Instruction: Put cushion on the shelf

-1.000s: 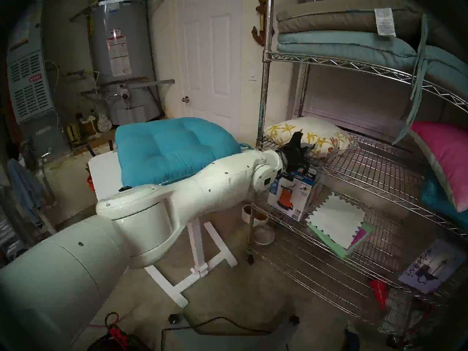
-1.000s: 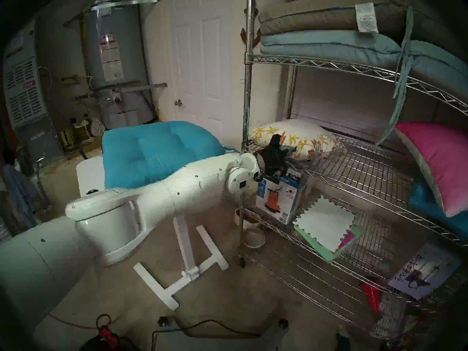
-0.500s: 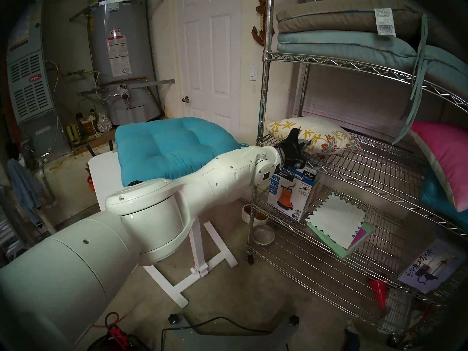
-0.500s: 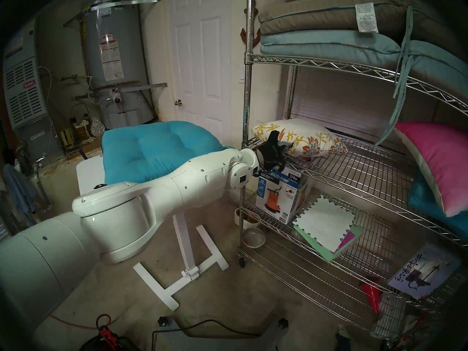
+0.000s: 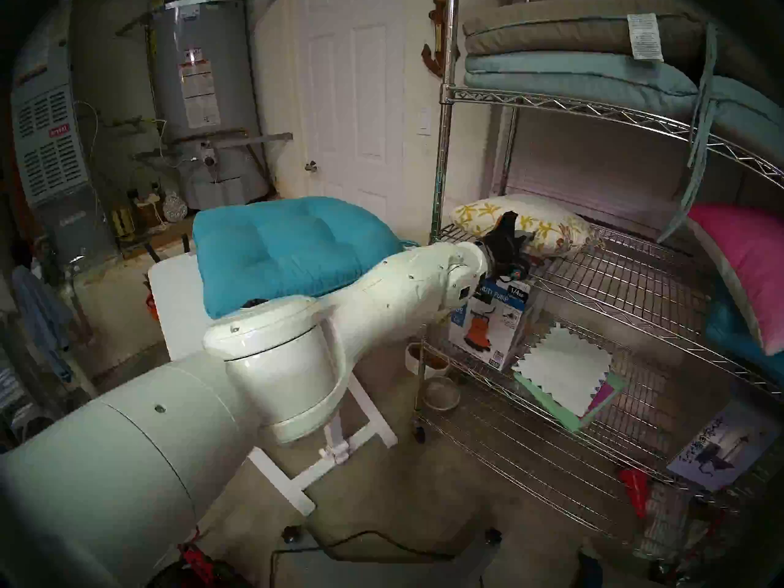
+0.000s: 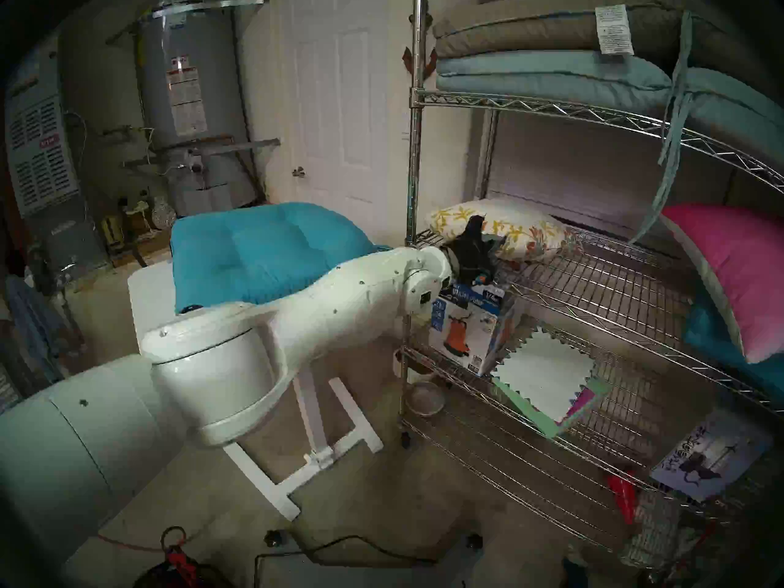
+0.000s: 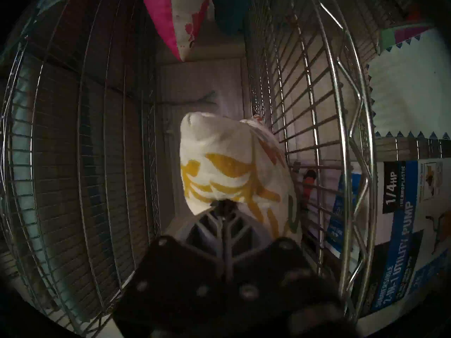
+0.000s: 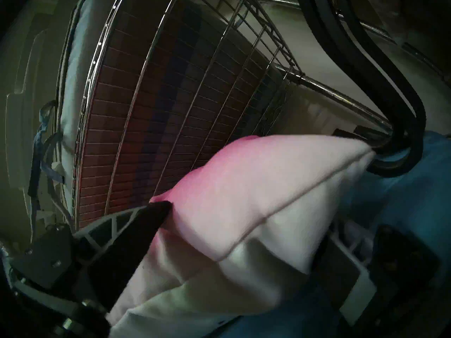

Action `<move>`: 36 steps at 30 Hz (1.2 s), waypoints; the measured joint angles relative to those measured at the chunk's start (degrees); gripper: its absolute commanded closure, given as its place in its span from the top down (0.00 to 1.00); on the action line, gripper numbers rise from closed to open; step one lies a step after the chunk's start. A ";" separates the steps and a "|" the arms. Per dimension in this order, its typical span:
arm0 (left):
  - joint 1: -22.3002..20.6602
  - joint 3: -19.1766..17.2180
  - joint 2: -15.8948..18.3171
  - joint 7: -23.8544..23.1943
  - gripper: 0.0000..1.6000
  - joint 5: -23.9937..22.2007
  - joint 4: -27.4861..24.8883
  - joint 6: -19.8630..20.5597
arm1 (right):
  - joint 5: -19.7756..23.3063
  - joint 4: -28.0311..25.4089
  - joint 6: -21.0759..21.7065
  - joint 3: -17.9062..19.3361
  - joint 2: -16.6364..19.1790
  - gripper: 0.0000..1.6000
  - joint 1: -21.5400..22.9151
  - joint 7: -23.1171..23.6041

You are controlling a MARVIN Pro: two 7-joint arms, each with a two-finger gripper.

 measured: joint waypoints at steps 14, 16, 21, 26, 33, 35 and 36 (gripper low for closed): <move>-0.17 -0.90 -1.91 3.01 0.69 -0.44 4.52 -1.62 | 0.00 0.00 0.00 0.00 0.00 1.00 0.00 0.00; -0.16 -0.93 -1.89 3.96 0.76 -0.44 4.96 -2.13 | 0.00 0.00 0.00 0.00 0.00 1.00 0.00 0.00; -0.12 -0.89 -1.63 6.68 0.85 -0.17 5.17 -3.47 | 0.00 0.00 0.01 0.00 0.00 1.00 -0.01 0.00; 0.23 -0.54 -0.80 9.91 0.96 1.04 4.46 -5.02 | 0.00 0.00 0.02 0.00 0.00 1.00 -0.01 0.00; 1.22 0.39 0.48 13.76 1.00 2.69 2.81 -6.81 | 0.01 0.00 0.02 0.00 0.00 1.00 -0.02 0.00; 1.60 0.74 0.96 14.94 1.00 3.22 2.18 -7.31 | 0.01 0.00 0.02 0.00 0.00 1.00 -0.02 0.00; 1.87 0.96 1.31 15.77 1.00 3.59 1.71 -7.63 | 0.01 0.00 0.02 0.00 0.00 1.00 -0.02 0.00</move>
